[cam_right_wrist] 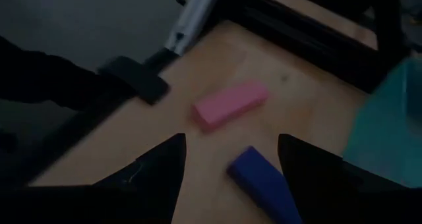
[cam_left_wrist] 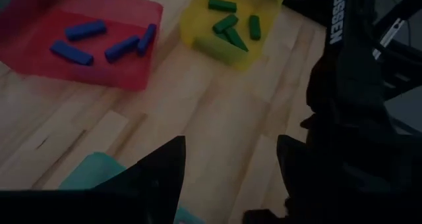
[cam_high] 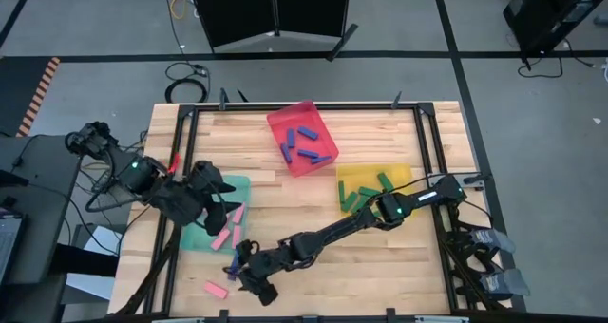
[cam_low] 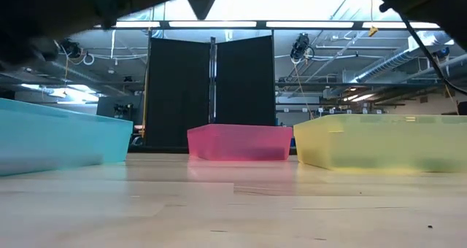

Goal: Sort blocks
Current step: Adjust the pink block

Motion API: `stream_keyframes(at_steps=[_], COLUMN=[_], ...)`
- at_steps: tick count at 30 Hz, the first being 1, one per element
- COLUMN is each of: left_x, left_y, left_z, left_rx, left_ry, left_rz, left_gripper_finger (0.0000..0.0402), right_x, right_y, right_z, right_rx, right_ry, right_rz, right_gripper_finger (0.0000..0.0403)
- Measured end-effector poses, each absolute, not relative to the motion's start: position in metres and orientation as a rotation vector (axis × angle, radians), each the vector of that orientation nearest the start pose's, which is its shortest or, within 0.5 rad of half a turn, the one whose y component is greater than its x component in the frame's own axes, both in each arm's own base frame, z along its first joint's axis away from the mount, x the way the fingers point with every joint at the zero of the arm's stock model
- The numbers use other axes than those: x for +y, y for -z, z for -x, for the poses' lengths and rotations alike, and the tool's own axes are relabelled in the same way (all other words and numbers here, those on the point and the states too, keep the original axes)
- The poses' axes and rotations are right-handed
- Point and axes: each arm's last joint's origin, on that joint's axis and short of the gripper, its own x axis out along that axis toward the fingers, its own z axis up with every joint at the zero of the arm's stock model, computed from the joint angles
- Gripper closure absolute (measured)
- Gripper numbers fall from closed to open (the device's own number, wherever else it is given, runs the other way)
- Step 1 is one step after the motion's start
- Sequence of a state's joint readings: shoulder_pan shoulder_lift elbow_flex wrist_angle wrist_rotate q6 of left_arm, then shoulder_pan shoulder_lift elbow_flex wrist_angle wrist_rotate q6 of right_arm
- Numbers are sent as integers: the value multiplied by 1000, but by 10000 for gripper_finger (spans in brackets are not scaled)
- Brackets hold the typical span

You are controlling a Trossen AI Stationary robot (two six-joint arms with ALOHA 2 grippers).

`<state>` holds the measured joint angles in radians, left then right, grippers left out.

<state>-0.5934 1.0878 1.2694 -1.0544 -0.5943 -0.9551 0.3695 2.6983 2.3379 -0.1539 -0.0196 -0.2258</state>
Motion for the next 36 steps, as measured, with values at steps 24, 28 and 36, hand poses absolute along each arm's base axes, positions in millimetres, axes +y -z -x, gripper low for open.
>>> stream_keyframes(at_steps=[24, 28, 36], left_x=[-213, -246, -303], left_y=[-307, -288, -230], left_z=[-116, -113, -128], left_rx=[1274, 1380, 1466], left_ry=[-193, -131, -18], left_rz=[577, 585, 504], left_gripper_finger=[241, 267, 272], right_x=[264, 269, 270], right_y=[-148, -148, -150], right_z=[-533, -530, -531], right_rx=[383, 382, 365], right_ry=[-473, -433, -392], right_rz=[370, 385, 373], right_gripper_finger=[156, 156, 157])
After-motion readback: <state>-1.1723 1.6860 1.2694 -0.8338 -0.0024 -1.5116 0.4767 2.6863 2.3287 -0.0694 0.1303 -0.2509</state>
